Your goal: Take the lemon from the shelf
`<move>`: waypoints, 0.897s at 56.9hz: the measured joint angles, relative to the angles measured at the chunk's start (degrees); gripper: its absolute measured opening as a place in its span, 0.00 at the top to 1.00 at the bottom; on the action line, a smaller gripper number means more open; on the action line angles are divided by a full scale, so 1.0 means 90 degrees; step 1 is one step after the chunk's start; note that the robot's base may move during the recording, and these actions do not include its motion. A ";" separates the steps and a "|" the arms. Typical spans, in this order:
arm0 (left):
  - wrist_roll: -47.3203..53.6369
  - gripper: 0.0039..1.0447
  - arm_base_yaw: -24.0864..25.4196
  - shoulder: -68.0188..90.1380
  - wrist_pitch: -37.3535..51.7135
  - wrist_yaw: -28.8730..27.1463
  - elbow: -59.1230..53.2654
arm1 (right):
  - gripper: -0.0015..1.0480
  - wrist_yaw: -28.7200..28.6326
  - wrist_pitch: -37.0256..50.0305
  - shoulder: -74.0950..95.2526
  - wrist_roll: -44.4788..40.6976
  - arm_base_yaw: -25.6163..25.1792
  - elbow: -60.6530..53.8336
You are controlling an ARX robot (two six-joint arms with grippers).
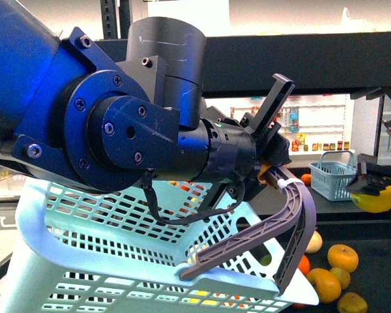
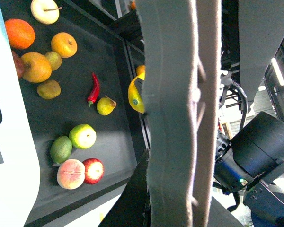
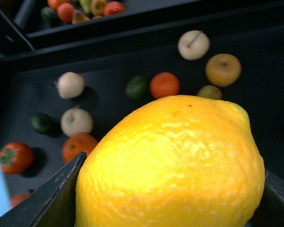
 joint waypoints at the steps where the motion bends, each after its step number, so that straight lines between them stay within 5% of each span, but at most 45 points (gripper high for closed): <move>1: 0.0000 0.93 0.0000 0.0000 0.0000 0.0000 0.0000 | 0.21 -0.0019 0.0007 -0.0027 0.0049 0.0039 -0.0019; 51: -0.0005 0.93 0.0007 0.0000 0.0000 0.0019 0.0000 | 0.16 -0.0189 0.0503 -0.0294 0.1868 0.1948 -0.1100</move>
